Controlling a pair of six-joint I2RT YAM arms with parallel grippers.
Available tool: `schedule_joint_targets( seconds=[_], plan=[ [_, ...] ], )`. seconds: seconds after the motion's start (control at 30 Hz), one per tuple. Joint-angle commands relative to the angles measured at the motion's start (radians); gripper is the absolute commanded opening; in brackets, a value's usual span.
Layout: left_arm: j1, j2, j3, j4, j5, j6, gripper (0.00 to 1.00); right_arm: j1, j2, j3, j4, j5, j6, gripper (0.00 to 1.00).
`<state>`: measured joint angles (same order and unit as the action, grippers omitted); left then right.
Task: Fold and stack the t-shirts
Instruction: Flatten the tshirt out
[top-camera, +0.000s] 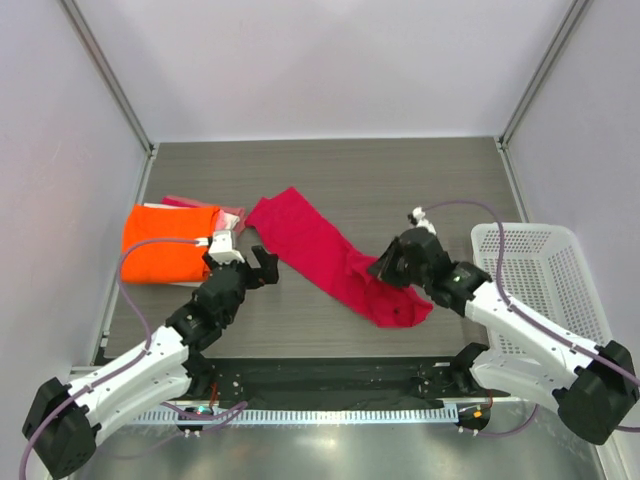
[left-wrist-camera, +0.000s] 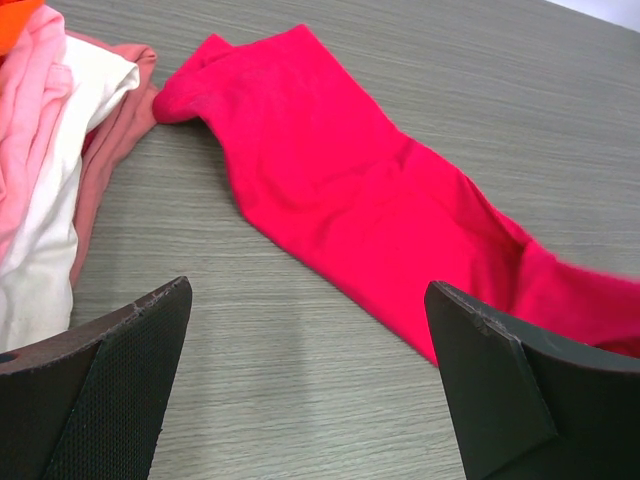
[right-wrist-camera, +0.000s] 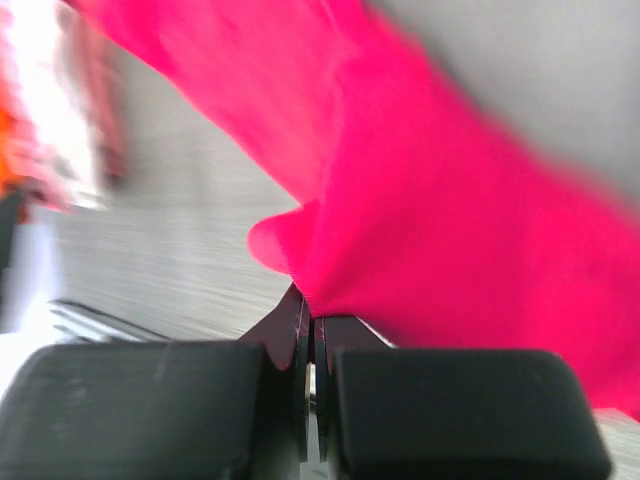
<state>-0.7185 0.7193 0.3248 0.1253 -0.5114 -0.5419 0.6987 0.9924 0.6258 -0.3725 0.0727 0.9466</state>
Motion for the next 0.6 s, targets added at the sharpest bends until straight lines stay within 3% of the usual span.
schedule_joint_targets(
  seconds=[0.0,0.2,0.47,0.57],
  plan=[
    [0.002,0.031,0.039,0.072,-0.032,0.007,1.0,-0.086,0.017,0.211,-0.075,-0.042,-0.123,0.01],
    [0.001,0.111,0.094,0.055,-0.046,-0.026,0.99,-0.174,0.101,0.309,-0.118,-0.237,-0.189,0.01],
    [0.001,0.313,0.302,-0.076,-0.033,-0.085,1.0,-0.197,0.011,0.196,-0.095,-0.209,-0.193,0.01],
    [0.002,0.454,0.455,-0.235,-0.044,-0.113,1.0,-0.25,0.006,0.256,-0.108,-0.202,-0.215,0.01]
  ],
)
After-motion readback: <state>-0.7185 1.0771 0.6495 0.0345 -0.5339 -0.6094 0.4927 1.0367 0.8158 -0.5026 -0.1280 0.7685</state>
